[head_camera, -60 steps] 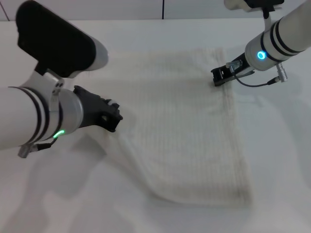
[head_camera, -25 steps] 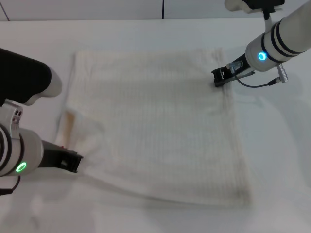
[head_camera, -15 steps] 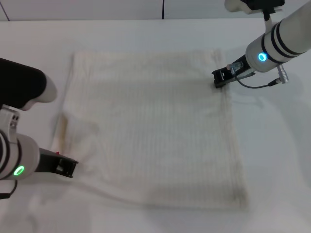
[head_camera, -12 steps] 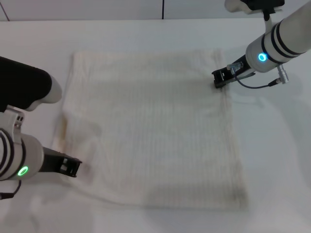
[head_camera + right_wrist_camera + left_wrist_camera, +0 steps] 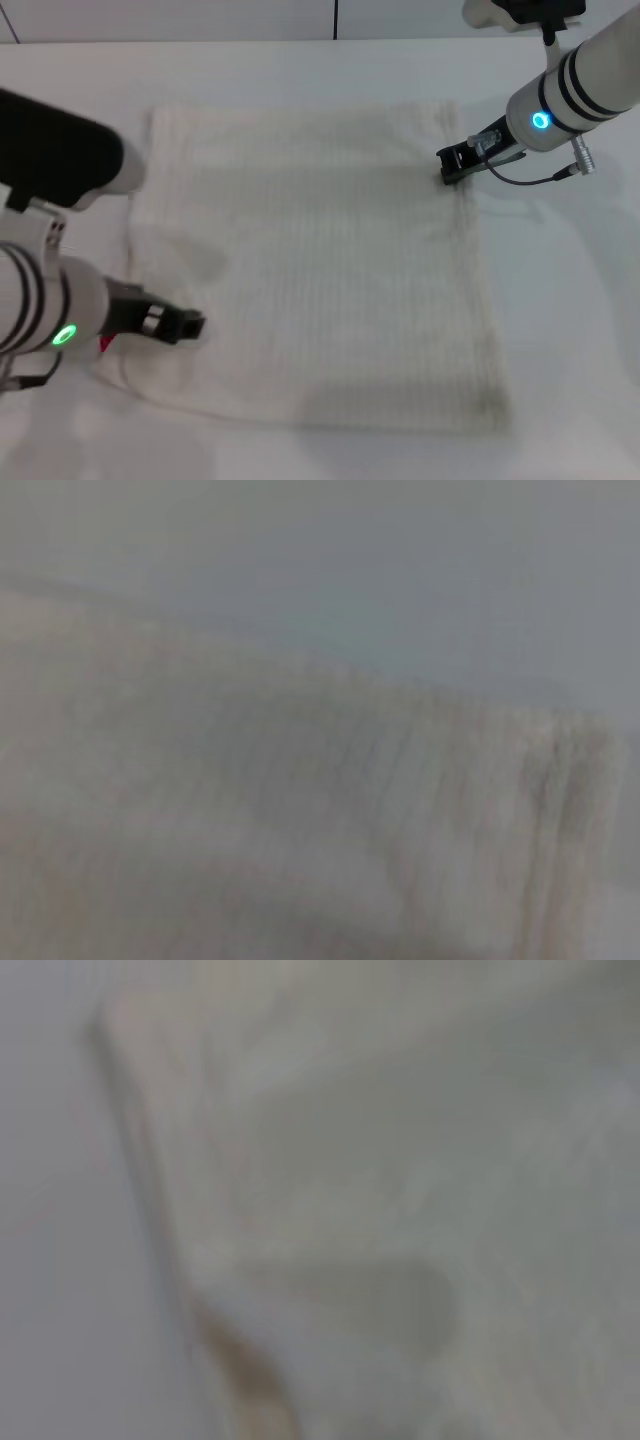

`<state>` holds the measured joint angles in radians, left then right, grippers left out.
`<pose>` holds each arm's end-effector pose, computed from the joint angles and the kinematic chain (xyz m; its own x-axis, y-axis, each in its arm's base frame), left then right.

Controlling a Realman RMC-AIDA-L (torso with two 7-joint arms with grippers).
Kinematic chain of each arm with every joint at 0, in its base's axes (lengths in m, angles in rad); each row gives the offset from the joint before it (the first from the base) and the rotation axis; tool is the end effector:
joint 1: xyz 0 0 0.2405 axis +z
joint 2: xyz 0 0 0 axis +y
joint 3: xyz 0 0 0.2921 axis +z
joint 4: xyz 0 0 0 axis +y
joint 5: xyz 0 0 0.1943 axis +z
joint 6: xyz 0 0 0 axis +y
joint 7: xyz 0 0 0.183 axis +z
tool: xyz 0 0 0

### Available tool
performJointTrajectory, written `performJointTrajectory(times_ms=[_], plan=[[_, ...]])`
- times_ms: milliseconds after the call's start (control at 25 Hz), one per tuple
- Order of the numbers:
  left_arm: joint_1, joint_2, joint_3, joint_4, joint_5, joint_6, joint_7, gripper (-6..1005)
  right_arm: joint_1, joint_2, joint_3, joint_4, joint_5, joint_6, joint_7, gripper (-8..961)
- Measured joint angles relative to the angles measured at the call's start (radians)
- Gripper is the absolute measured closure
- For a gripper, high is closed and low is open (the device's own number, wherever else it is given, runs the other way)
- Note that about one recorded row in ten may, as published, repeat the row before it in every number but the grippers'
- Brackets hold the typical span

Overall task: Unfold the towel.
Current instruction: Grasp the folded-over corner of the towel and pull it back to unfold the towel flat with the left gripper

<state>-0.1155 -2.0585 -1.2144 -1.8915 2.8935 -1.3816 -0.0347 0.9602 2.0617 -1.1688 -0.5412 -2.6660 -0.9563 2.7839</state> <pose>-0.2471 0.2698 -0.0604 0.6217 0.7831 0.0180 0.5894 -0.4525 -0.6693 0.2470 0.4647 -0.0922 0.4830 -0.8674 -0.1198 -0.7587 -0.3462 -0.5518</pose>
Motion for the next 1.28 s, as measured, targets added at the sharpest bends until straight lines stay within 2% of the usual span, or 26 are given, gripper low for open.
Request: performJointTrajectory(times_ms=[160,200,240,440,680,920,1040,1280], plan=[[-0.012,0.0,0.012,0.001,0.0,0.018,0.001,506,0.0,0.0,0.0,-0.002,0.0,-0.004,0.0,954],[-0.038,-0.001,0.022,0.044,-0.001,0.03,0.001,465,0.0,0.0,0.0,-0.002,0.0,-0.004,0.0,954],[-0.056,0.0,0.016,0.112,0.0,0.028,-0.004,318,0.0,0.0,0.0,-0.001,0.0,-0.004,0.0,954],[-0.046,0.003,0.004,0.129,0.0,0.009,-0.008,192,0.0,0.0,0.0,-0.003,0.0,-0.004,0.0,946],[-0.02,0.012,-0.017,0.072,0.001,-0.065,-0.013,197,0.0,0.0,0.0,-0.004,0.0,-0.004,-0.003,936],[-0.016,0.016,-0.018,0.049,0.001,-0.079,-0.008,197,-0.001,0.0,0.0,-0.004,0.0,-0.004,-0.008,926],[0.0,0.032,-0.032,0.039,0.001,-0.092,-0.013,197,-0.006,0.0,0.0,-0.004,0.0,-0.004,-0.009,921],[0.014,0.04,-0.055,0.04,0.001,-0.082,-0.009,197,-0.009,0.0,0.0,-0.008,0.0,-0.004,-0.009,912]])
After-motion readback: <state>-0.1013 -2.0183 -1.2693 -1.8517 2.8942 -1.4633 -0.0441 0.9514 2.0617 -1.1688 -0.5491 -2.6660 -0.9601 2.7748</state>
